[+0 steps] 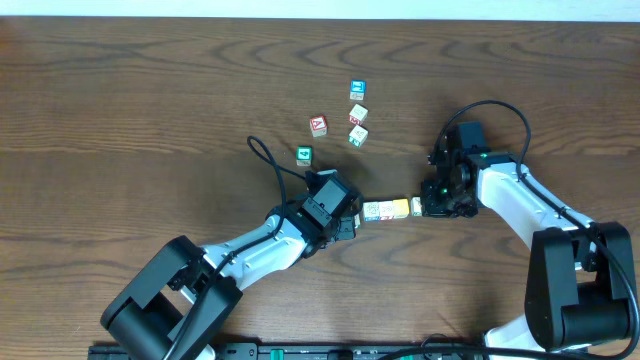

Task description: Lift 5 blocks

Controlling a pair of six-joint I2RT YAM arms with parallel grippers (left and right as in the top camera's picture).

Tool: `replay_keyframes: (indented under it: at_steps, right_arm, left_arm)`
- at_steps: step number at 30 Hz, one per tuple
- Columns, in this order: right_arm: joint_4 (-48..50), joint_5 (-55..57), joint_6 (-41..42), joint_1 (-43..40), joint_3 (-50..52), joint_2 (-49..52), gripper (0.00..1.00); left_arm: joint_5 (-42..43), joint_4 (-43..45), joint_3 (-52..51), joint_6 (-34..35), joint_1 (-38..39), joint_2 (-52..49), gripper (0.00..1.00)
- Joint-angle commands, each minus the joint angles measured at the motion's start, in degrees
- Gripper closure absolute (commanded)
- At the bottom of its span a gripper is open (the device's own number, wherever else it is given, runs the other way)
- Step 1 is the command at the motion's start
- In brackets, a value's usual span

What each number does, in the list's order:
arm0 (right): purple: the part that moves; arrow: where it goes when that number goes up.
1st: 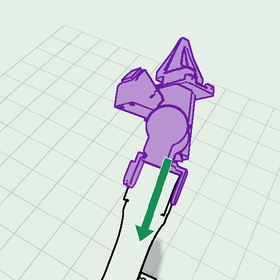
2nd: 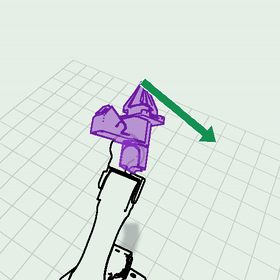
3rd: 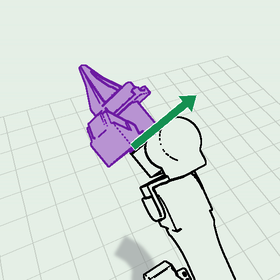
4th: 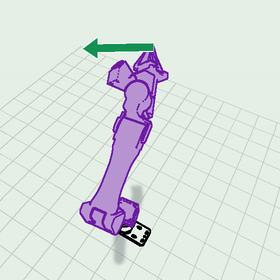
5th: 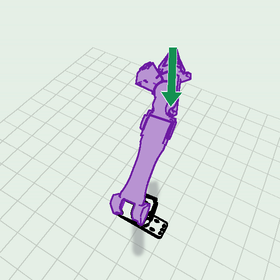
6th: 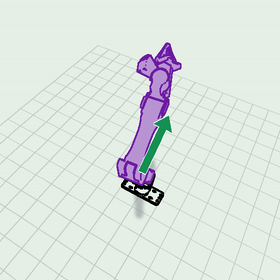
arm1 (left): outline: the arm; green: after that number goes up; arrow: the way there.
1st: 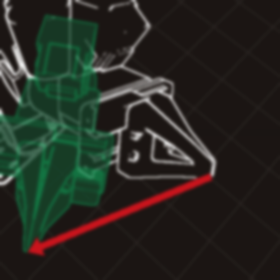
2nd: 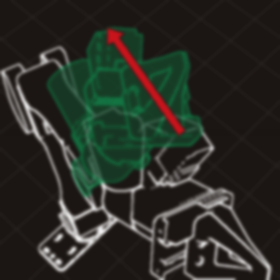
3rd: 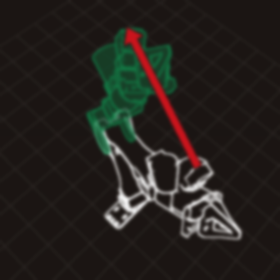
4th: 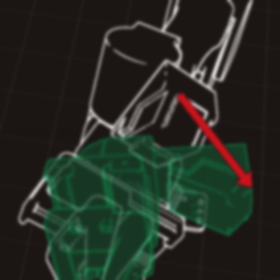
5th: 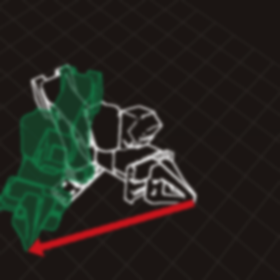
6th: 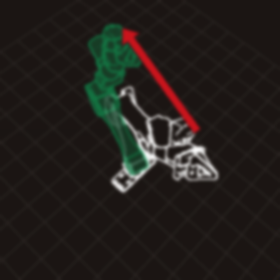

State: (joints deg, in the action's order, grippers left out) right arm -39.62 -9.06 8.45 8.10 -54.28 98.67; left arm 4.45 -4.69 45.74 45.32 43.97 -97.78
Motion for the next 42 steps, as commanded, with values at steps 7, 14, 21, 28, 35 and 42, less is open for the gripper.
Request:
replay_keyframes:
  at_steps: [7,14,21,28,35,42]
  right_arm:
    - [-0.1,-0.5,-0.9,0.6,0.1,0.1,0.99]
    - [-0.7,-0.5,-0.9,0.6,0.2,0.1,0.99]
    - [-0.6,-0.5,-0.9,0.6,0.2,0.1,0.99]
    - [-0.6,-0.5,-0.9,0.6,0.2,0.2,0.99]
    - [-0.5,-4.1,-3.0,0.6,0.2,0.1,0.99]
    - [-0.5,-4.1,-3.0,0.6,0.2,0.1,0.99]
  left_arm:
    - [0.5,-0.3,0.5,1.6,-0.3,-0.7,0.93]
    - [-2.4,-12.0,0.5,1.5,-0.3,-0.7,0.93]
    - [2.8,-13.7,0.5,-1.6,2.0,-0.7,0.93]
    - [7.8,-8.9,0.5,-2.9,3.3,-0.7,0.93]
    - [7.8,-7.6,0.5,-2.8,3.3,-0.7,0.93]
    - [6.4,-7.5,0.5,-2.9,3.3,-0.7,0.93]
